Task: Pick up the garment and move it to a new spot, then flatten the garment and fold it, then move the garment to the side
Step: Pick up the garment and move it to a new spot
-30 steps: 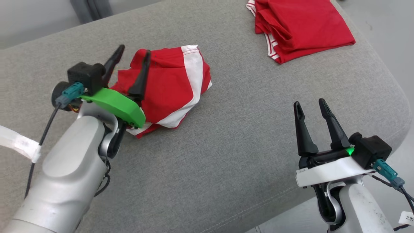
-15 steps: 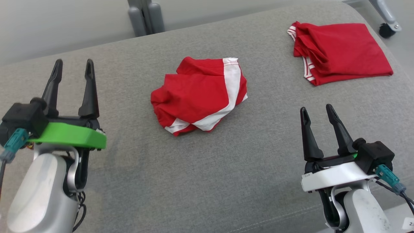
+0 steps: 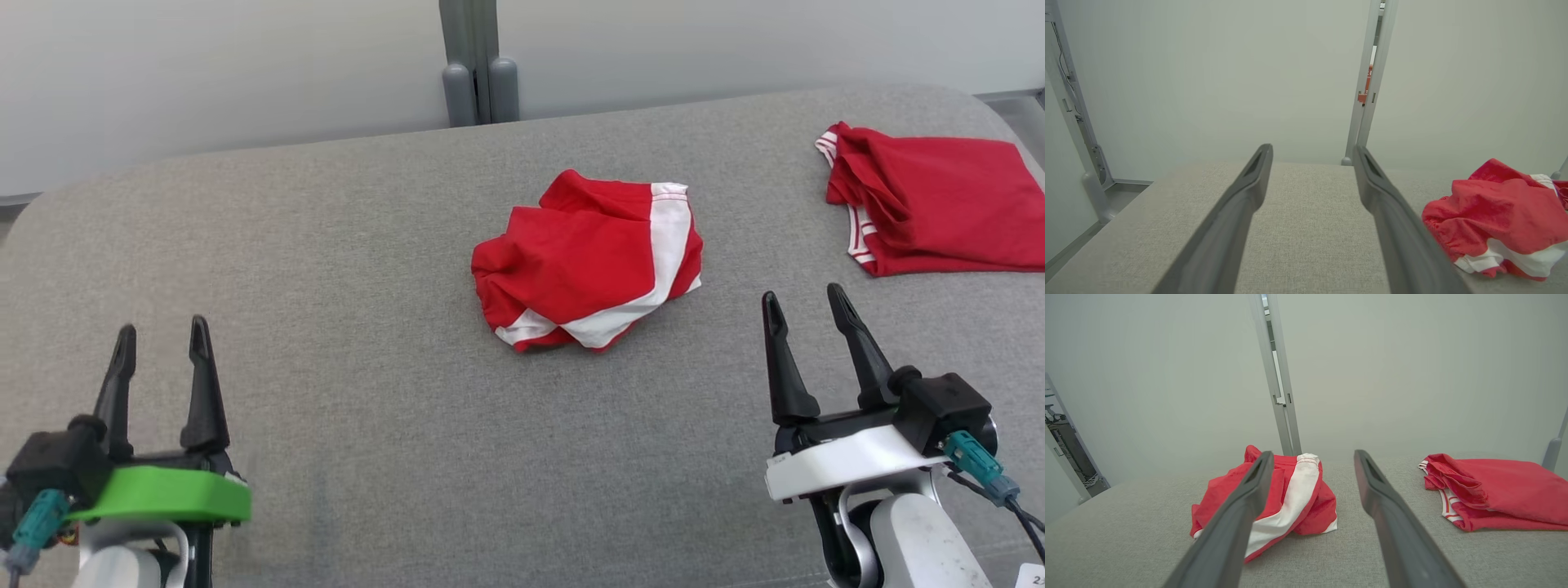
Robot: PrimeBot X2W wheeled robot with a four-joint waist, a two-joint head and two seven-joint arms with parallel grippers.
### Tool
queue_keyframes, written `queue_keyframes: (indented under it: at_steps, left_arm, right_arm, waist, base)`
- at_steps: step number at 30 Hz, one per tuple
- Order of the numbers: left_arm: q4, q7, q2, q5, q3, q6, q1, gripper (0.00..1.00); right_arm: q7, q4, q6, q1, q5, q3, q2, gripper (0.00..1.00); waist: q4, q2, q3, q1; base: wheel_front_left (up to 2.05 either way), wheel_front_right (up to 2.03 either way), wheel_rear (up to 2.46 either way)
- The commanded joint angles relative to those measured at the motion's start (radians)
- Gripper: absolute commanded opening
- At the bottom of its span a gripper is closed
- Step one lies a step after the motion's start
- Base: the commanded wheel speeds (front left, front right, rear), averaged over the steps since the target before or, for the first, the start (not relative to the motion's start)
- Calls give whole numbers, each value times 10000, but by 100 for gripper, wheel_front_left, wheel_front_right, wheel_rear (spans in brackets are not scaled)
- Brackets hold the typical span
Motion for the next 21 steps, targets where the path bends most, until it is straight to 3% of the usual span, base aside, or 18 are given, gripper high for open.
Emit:
queue_keyframes:
  at_steps: [1,9,21]
  left_arm:
    - [16,-27,-98,181,137,-80,312,100]
    - [-110,-27,-612,1001,593,-433,1185,100]
    - [15,-28,-1112,1660,1099,-920,1220,100]
  right_arm:
    - [-26,15,-17,124,-63,-19,-17,100]
    - [-26,50,-17,417,-69,-132,-18,100]
    - [-26,109,-17,541,-73,-194,-18,100]
  waist:
    - [226,0,-214,1]
    - [401,0,-366,1]
    - [515,0,-349,1]
  base:
    - [0,0,0]
    - [0,0,0]
    - [0,0,0]
